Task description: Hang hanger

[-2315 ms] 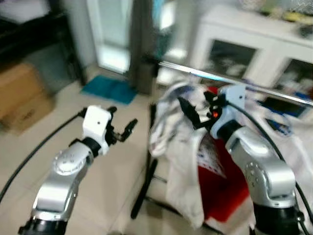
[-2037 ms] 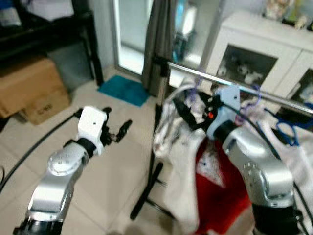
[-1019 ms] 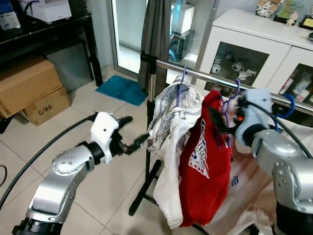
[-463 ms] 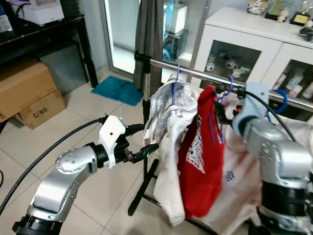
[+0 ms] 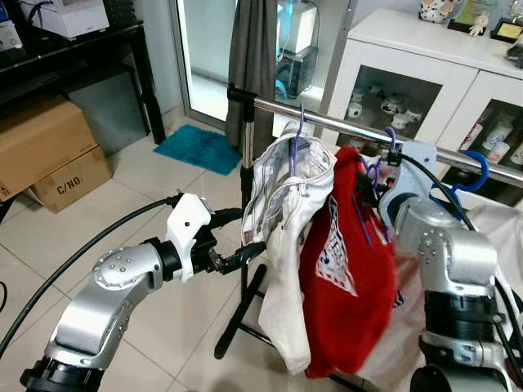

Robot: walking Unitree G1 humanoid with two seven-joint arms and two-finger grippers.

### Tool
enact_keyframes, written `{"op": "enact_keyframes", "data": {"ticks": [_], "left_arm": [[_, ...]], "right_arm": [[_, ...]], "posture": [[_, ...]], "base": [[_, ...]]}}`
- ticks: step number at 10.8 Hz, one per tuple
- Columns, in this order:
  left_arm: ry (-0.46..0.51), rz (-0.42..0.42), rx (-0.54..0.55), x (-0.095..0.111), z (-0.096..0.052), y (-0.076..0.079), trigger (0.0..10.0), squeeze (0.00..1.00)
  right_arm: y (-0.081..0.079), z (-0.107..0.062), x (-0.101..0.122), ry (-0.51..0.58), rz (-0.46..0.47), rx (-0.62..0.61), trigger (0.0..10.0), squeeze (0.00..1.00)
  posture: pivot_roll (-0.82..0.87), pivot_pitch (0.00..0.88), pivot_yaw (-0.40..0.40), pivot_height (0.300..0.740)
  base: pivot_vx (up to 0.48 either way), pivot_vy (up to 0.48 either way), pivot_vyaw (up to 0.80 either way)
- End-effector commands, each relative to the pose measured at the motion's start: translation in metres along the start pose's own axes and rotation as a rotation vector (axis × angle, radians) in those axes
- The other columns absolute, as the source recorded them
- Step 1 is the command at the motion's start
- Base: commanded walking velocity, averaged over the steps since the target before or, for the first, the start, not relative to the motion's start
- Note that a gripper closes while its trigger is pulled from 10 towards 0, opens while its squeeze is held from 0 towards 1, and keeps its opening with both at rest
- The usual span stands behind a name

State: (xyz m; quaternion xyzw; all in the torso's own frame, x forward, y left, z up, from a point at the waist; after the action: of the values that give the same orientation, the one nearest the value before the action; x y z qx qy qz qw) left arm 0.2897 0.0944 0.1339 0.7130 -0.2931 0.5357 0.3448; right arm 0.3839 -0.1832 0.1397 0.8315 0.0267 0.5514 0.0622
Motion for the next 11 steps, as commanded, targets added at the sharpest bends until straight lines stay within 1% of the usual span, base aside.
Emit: {"op": "enact_keyframes", "data": {"ticks": [1,3,7,9,11], "left_arm": [[0.001,0.009,-0.022,0.003,0.001,0.005,10.0,0.0],[0.003,0.01,-0.024,0.003,0.001,0.006,10.0,0.0],[-0.002,0.015,-0.029,0.006,0.004,0.008,10.0,0.0],[0.006,0.011,-0.027,0.007,0.006,0.007,10.0,0.0],[0.003,0.024,-0.02,0.006,0.007,0.005,10.0,0.0]], "right_arm": [[0.005,0.001,0.007,0.024,0.007,-0.024,0.0,0.0],[0.007,0.003,0.007,0.028,0.018,-0.031,0.0,0.0],[-0.002,0.008,0.0,0.006,0.024,0.009,0.0,0.0],[-0.002,0.011,-0.001,0.0,0.049,0.011,0.0,0.0],[0.0,0.013,0.0,0.006,0.049,0.007,0.0,0.0]], "posture": [[-0.12,0.0,-0.056,0.74],[-0.13,0.0,-0.055,0.74],[-0.12,0.0,-0.058,0.74],[-0.12,0.0,-0.058,0.74],[-0.12,0.0,-0.063,0.74]], "base": [[0.0,0.0,0.0],[0.0,0.0,0.0],[0.0,0.0,0.0],[0.0,0.0,0.0],[0.0,0.0,0.0]]}}
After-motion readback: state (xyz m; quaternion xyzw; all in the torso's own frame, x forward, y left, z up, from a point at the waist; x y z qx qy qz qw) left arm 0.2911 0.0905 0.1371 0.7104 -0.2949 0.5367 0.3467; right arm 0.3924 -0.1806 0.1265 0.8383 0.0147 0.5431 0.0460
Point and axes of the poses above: a point about 5 cm out from each wrist's last joint towards the gripper, its own z axis pointing out of the wrist towards the gripper, its own x axis along the axis of the wrist's last joint, y = z × x, the point moved 6 cm from there along z, pointing out of the wrist towards the gripper, and after that the axes turned 14 degrees about -z, right-handed, at the moved point
